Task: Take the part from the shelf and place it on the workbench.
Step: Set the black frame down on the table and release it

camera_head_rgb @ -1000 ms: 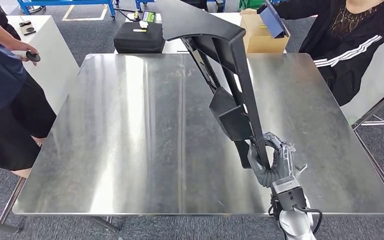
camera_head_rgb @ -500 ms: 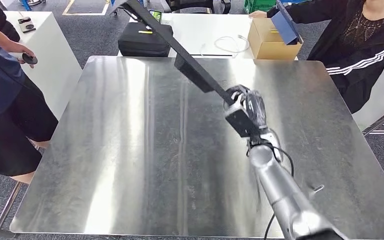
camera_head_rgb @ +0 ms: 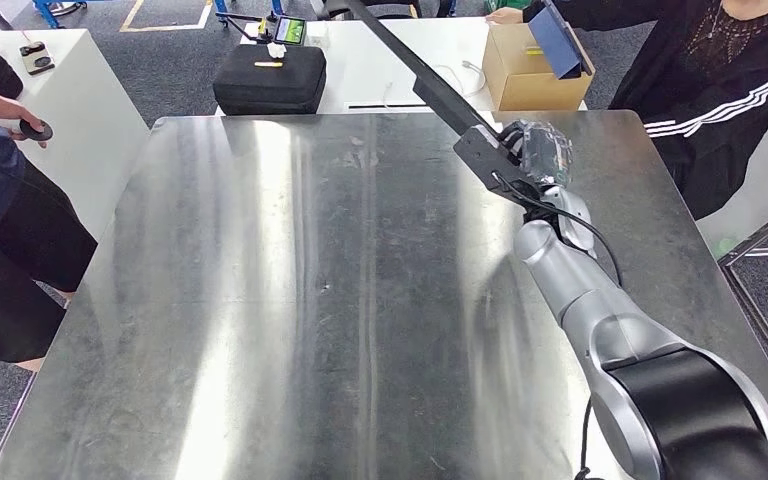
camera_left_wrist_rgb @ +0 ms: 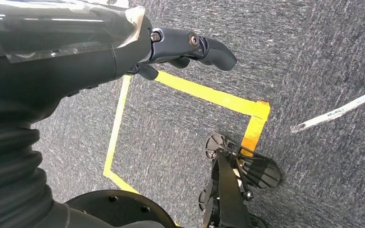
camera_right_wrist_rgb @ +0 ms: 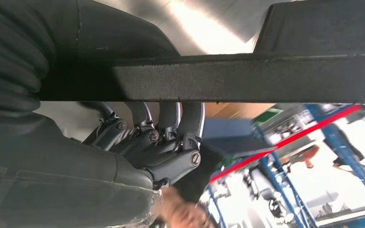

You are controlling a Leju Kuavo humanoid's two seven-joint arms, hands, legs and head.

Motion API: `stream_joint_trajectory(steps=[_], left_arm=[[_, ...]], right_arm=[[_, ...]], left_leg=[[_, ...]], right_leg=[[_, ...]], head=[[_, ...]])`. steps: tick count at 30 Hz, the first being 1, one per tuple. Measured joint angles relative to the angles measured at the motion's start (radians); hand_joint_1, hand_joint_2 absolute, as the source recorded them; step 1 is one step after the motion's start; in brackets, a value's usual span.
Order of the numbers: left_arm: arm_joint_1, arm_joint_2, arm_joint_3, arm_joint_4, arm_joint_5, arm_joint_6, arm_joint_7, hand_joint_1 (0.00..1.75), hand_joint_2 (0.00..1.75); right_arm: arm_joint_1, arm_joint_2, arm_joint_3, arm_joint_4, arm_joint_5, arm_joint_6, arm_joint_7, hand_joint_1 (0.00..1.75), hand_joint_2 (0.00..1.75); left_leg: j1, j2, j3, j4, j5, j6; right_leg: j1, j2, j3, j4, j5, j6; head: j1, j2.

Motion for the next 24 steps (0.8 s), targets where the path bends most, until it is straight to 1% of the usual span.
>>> stream_joint_trajectory(steps=[5, 6, 7, 9, 10, 11, 14, 18, 24], left_arm=[[0.000, 0.000, -0.001, 0.000, -0.001, -0.001, 0.000, 0.00, 1.75], [0.000, 0.000, -0.004, 0.000, -0.004, -0.003, -0.002, 0.00, 1.75], [0.000, 0.000, -0.008, 0.000, -0.011, -0.008, -0.004, 0.00, 1.75], [0.001, 0.000, -0.017, 0.000, -0.029, -0.016, -0.008, 0.00, 1.75], [0.002, 0.000, -0.021, 0.000, -0.037, -0.017, -0.008, 0.00, 1.75], [0.002, 0.000, -0.025, 0.000, -0.044, -0.014, -0.007, 0.00, 1.75], [0.003, 0.001, -0.038, 0.000, -0.058, -0.002, -0.004, 0.00, 1.75], [0.003, 0.003, -0.043, 0.000, -0.057, 0.004, -0.009, 0.00, 0.00], [0.003, 0.004, -0.044, 0.000, -0.056, 0.002, -0.009, 0.00, 0.00]], right_arm=[[-0.002, -0.004, 0.005, 0.010, 0.005, -0.002, 0.004, 1.75, 1.75], [-0.005, -0.009, 0.009, 0.018, 0.014, -0.005, 0.011, 1.75, 1.75], [-0.007, -0.019, 0.013, 0.028, 0.025, -0.008, 0.015, 1.75, 1.75], [-0.009, -0.044, 0.018, 0.045, 0.046, -0.016, 0.013, 0.87, 0.87], [-0.008, -0.055, 0.018, 0.050, 0.050, -0.021, 0.003, 0.44, 0.44], [-0.007, -0.062, 0.018, 0.053, 0.051, -0.026, -0.007, 0.00, 0.00], [-0.005, -0.078, 0.014, 0.059, 0.048, -0.035, -0.034, 0.00, 0.00], [0.001, -0.089, 0.006, 0.063, 0.042, -0.035, -0.069, 0.00, 0.00], [0.002, -0.090, 0.002, 0.063, 0.046, -0.036, -0.095, 0.00, 0.00]], left_leg=[[0.000, 0.002, 0.001, -0.001, -0.001, -0.002], [0.000, 0.004, 0.003, -0.001, -0.001, -0.005], [0.000, 0.005, 0.005, -0.002, -0.002, -0.010], [0.000, 0.006, 0.007, -0.002, -0.002, -0.022], [0.000, 0.005, 0.008, -0.002, -0.002, -0.025], [-0.001, 0.005, 0.008, -0.002, -0.002, -0.025], [-0.003, 0.005, 0.009, 0.000, -0.002, -0.024], [-0.005, 0.006, 0.009, 0.001, -0.002, -0.024], [-0.006, 0.005, 0.009, 0.001, -0.003, -0.023]], right_leg=[[0.001, 0.001, 0.001, 0.000, 0.000, -0.001], [0.001, 0.002, 0.002, 0.000, 0.000, -0.001], [0.001, 0.003, 0.003, 0.000, -0.001, -0.002], [0.002, 0.003, 0.007, 0.000, -0.001, -0.002], [0.001, 0.002, 0.008, 0.000, -0.001, -0.002], [0.001, 0.002, 0.008, 0.000, 0.000, -0.002], [-0.002, 0.002, 0.010, 0.000, 0.000, -0.002], [-0.003, 0.002, 0.010, 0.000, 0.000, -0.002], [-0.004, 0.002, 0.011, -0.001, 0.000, -0.002]], head=[[0.000, 0.000], [0.000, 0.000], [0.000, 0.000], [0.000, 0.000], [0.001, 0.000], [0.001, 0.000], [0.000, 0.000], [0.000, 0.000], [0.000, 0.000]])
